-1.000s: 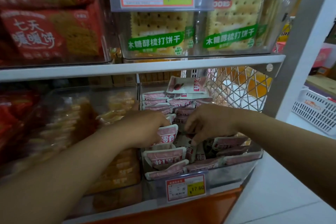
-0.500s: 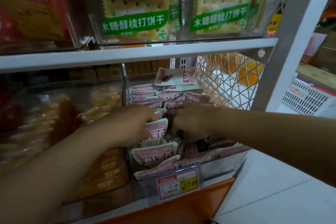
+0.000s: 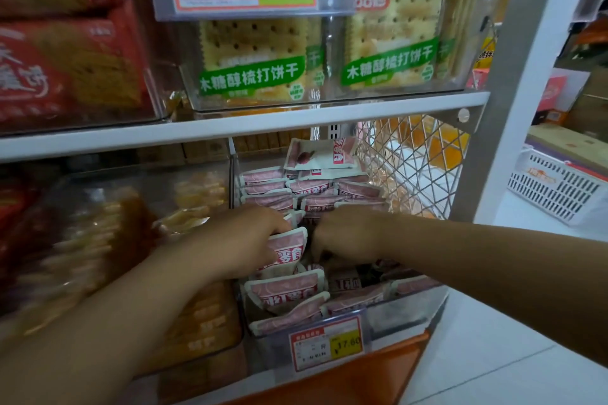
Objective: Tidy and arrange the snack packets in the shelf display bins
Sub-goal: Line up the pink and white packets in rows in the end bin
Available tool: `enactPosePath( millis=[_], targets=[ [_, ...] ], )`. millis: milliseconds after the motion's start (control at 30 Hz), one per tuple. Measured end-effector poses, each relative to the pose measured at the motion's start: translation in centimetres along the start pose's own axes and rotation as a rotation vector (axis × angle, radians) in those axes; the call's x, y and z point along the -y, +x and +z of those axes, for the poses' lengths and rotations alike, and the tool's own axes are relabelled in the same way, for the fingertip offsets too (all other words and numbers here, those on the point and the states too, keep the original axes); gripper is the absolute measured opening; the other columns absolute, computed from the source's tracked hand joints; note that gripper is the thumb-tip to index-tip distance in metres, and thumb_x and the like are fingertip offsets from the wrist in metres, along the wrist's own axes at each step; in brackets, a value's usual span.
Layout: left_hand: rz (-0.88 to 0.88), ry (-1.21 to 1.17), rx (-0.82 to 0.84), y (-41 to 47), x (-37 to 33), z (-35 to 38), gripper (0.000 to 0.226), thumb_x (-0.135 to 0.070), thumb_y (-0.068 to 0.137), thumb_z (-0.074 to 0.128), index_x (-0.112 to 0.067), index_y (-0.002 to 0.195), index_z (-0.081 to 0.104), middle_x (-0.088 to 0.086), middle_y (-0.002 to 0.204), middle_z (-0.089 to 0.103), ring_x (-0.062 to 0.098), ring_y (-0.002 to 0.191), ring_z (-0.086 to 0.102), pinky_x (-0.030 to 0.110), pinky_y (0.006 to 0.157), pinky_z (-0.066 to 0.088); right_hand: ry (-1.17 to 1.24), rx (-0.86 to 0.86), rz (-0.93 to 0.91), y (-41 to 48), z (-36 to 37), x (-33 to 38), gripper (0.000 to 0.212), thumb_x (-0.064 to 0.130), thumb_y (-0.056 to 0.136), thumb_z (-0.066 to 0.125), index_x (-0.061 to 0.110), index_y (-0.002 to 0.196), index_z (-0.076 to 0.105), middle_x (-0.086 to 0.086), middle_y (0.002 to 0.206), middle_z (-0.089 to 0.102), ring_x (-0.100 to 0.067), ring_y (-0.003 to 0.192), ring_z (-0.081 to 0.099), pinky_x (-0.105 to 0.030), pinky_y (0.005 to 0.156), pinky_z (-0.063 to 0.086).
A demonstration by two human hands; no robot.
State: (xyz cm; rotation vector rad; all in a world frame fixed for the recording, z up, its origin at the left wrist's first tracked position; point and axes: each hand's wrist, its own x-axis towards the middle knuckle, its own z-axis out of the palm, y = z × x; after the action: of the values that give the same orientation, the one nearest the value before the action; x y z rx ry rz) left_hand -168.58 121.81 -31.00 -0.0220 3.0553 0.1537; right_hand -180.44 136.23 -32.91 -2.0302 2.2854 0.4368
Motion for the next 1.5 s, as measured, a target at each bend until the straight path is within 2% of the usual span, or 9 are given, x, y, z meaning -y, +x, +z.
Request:
enactPosePath(
  millis=[300, 467, 600, 767, 1067, 1200, 1300, 1400, 1500],
  targets=[
    [-0.023, -0.009, 0.009, -0.1, -0.1, -0.2, 0.026, -0.023, 0.083, 0.064, -0.03, 0.066, 0.045, -0.009, 0.081, 0.054, 0.013, 0.083, 0.056, 0.033, 0.073, 0.049, 0.191, -0.201, 0.092, -2.6, -1.4, -1.2, 0.012, 0.011, 0.091, 0.05, 0.013, 0.091, 0.062, -0.002, 0.093, 0.062, -0.019, 0.082, 0.055, -0.03, 0.072, 0.042],
    [-0.033, -0.049, 0.01, -0.3, -0.3, -0.3, 0.012, -0.021, 0.084, 0.063, -0.033, 0.087, 0.06, -0.01, 0.091, 0.059, 0.012, 0.087, 0.057, 0.03, 0.076, 0.049, 0.341, -0.521, 0.317, -5.7, -2.1, -2.4, 0.008, 0.017, 0.095, 0.047, 0.017, 0.093, 0.054, 0.001, 0.081, 0.059, -0.019, 0.07, 0.053, -0.035, 0.066, 0.045],
    [-0.051, -0.037, 0.023, -0.3, -0.3, -0.3, 0.028, -0.022, 0.085, 0.063, -0.032, 0.111, 0.064, -0.011, 0.114, 0.062, 0.012, 0.099, 0.057, 0.026, 0.077, 0.045, 0.527, -0.837, 0.468, -6.2, -3.2, -1.6, 0.008, 0.016, 0.096, 0.046, 0.02, 0.09, 0.05, 0.012, 0.066, 0.052, -0.01, 0.058, 0.053, -0.029, 0.054, 0.041],
    [-0.036, -0.034, 0.025, -0.5, -0.5, -0.4, 0.015, -0.021, 0.085, 0.062, -0.032, 0.095, 0.063, -0.011, 0.102, 0.062, 0.012, 0.092, 0.058, 0.031, 0.078, 0.05, 0.515, -0.991, 0.455, -2.8, -3.9, -0.5, 0.019, 0.02, 0.097, 0.046, 0.009, 0.095, 0.061, -0.007, 0.078, 0.067, -0.025, 0.072, 0.066, -0.034, 0.064, 0.049],
    [-0.039, -0.005, -0.009, -0.6, -0.7, -0.6, 0.031, -0.021, 0.083, 0.063, -0.027, 0.061, 0.043, -0.003, 0.072, 0.049, 0.019, 0.08, 0.055, 0.033, 0.068, 0.047, 0.344, -0.571, 0.316, 3.8, -3.3, -2.5, 0.025, 0.016, 0.094, 0.051, 0.015, 0.117, 0.061, -0.01, 0.117, 0.064, -0.028, 0.105, 0.06, -0.034, 0.083, 0.045],
    [-0.028, -0.012, -0.018, -0.6, -0.7, -0.6, 0.008, -0.021, 0.085, 0.062, -0.028, 0.088, 0.06, -0.005, 0.075, 0.05, 0.017, 0.081, 0.054, 0.028, 0.06, 0.038, 0.394, -0.562, 0.283, 2.4, -3.5, -2.9, 0.032, 0.013, 0.091, 0.056, 0.019, 0.122, 0.061, -0.002, 0.131, 0.057, -0.023, 0.117, 0.055, -0.037, 0.099, 0.042],
    [-0.045, -0.02, 0.001, -0.5, -0.6, -0.5, 0.025, -0.023, 0.087, 0.062, -0.028, 0.112, 0.063, -0.006, 0.109, 0.063, 0.016, 0.097, 0.056, 0.026, 0.067, 0.037, 0.526, -0.54, 0.268, -0.3, -3.9, -2.6, 0.017, 0.017, 0.088, 0.062, 0.015, 0.103, 0.071, 0.003, 0.103, 0.069, -0.011, 0.092, 0.063, -0.028, 0.087, 0.047],
    [-0.061, -0.016, 0.008, -0.5, -0.6, -0.5, 0.031, -0.026, 0.087, 0.062, -0.03, 0.117, 0.062, -0.007, 0.125, 0.06, 0.016, 0.108, 0.056, 0.028, 0.082, 0.046, 0.609, -0.17, 0.21, -2.6, -4.1, -1.4, 0.017, 0.024, 0.086, 0.065, 0.017, 0.1, 0.073, 0.01, 0.096, 0.07, 0.001, 0.082, 0.062, -0.011, 0.076, 0.045],
    [-0.071, -0.014, 0.011, -0.5, -0.7, -0.4, 0.029, -0.027, 0.086, 0.063, -0.029, 0.115, 0.063, -0.006, 0.125, 0.06, 0.017, 0.109, 0.056, 0.036, 0.089, 0.049, 0.485, 0.14, 0.192, -2.4, -3.3, -0.8, 0.026, 0.032, 0.088, 0.061, 0.019, 0.109, 0.069, 0.01, 0.105, 0.067, -0.004, 0.089, 0.056, -0.021, 0.078, 0.039]
  ],
)
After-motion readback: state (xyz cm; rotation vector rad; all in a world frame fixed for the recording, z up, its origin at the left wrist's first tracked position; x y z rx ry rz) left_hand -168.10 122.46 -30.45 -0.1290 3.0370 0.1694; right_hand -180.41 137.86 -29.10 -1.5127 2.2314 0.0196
